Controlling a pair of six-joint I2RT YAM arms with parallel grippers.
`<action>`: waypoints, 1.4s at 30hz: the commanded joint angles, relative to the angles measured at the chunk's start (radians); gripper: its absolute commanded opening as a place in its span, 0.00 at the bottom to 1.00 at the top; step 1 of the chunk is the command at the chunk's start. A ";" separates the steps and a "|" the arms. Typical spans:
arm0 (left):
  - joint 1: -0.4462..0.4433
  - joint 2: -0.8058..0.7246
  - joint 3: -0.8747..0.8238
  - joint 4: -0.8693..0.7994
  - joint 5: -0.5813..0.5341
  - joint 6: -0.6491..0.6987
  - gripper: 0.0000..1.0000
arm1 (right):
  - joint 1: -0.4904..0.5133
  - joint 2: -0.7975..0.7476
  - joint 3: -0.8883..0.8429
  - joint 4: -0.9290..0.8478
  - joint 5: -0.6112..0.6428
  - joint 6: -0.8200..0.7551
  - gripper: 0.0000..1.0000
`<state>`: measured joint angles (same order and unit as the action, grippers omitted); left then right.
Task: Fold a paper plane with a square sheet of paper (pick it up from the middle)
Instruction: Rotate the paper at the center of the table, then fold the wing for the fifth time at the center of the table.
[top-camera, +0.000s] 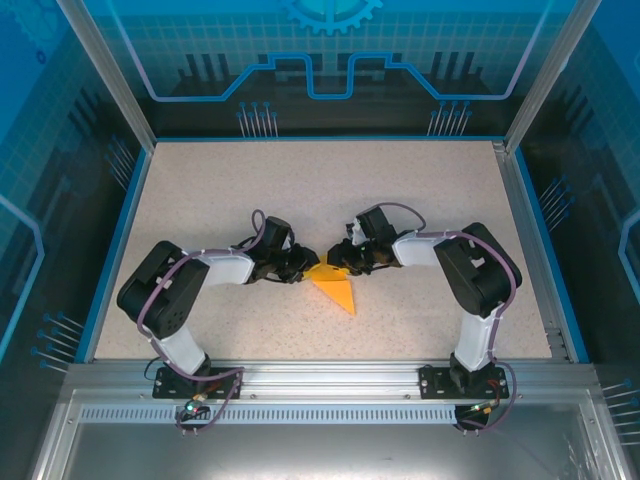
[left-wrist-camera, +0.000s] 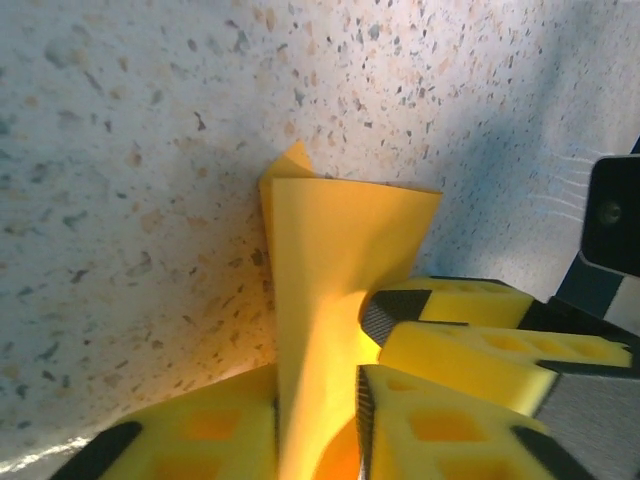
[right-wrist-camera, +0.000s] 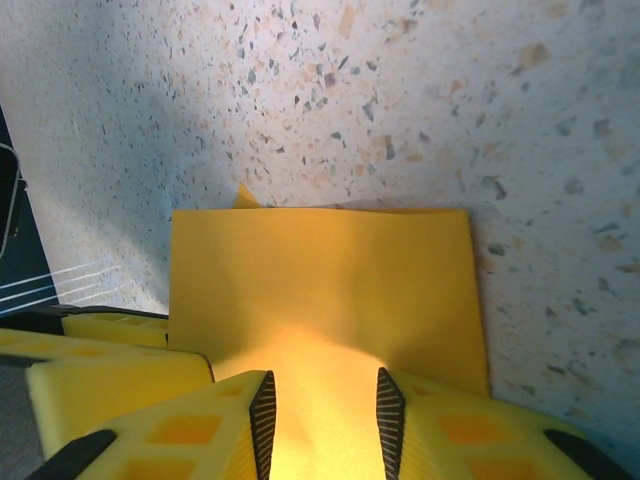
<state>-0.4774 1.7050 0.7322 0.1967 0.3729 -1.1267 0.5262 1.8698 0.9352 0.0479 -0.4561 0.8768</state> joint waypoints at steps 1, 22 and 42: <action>0.008 0.012 0.001 0.010 0.021 -0.008 0.19 | -0.027 -0.065 0.009 -0.105 0.057 -0.064 0.39; 0.006 -0.015 0.008 -0.001 0.017 -0.008 0.04 | 0.334 -0.568 -0.261 -0.140 0.622 -0.612 0.54; 0.001 -0.011 0.017 -0.012 0.026 -0.008 0.05 | 0.661 -0.282 -0.323 0.179 1.170 -0.927 0.50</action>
<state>-0.4770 1.7054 0.7322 0.1997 0.3756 -1.1278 1.1759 1.5623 0.5800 0.1635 0.6235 -0.0143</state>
